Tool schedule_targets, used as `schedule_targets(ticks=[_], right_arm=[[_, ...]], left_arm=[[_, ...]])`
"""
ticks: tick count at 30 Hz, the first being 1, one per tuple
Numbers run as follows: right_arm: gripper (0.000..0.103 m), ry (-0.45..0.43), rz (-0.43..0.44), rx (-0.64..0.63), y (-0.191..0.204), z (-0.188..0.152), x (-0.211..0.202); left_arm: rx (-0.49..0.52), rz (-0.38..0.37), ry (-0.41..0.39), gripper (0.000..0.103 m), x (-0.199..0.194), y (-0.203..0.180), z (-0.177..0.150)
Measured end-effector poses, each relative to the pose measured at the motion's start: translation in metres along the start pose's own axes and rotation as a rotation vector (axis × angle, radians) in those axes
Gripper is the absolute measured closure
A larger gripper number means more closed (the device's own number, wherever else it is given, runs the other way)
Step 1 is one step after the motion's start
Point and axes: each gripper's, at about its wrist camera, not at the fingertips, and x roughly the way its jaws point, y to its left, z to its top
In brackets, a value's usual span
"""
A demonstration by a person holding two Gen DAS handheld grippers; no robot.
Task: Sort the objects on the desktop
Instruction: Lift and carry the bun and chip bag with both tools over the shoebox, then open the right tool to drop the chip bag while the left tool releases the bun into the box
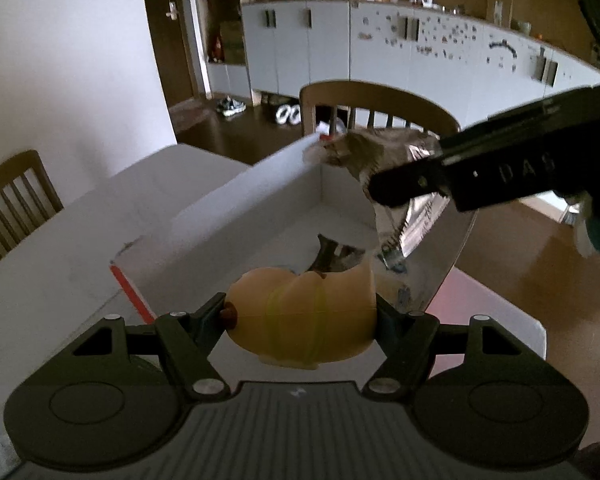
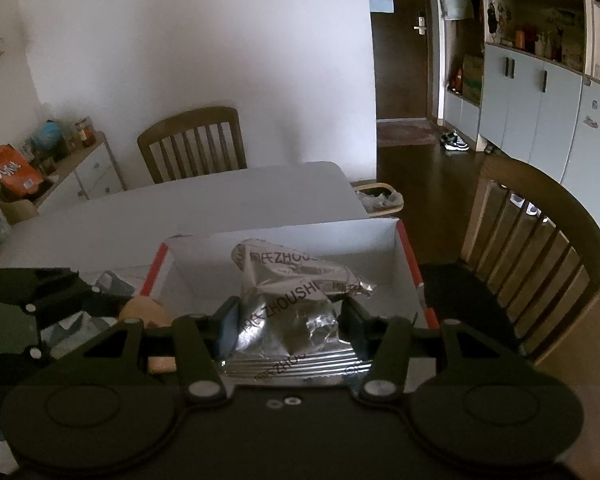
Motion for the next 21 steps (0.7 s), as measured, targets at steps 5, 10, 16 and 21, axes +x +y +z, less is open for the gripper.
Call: schedule_targets(ticks=[5,10,16,21], right_arm=[[0.049,0.016,-0.001,-0.018,-0.002,0.002,0.013],[0.049,0.027,-0.003,-0.034,-0.004,0.004,0.027],[0.049,0.054,0.002,-0.053,-0.006,0.005,0.045],[0.049,0.092,-0.003,-0.059,-0.012,0.006,0.068]], left_arm=[[0.026,0.003,0.046,0.029,0.018,-0.003,0.005],[0.043,0.006,0.095,0.029,0.033,-0.001,0.009],[0.062,-0.004,0.175,0.029,0.052,-0.002,0.013],[0.069,-0.020,0.238,0.029,0.065,0.000,0.014]])
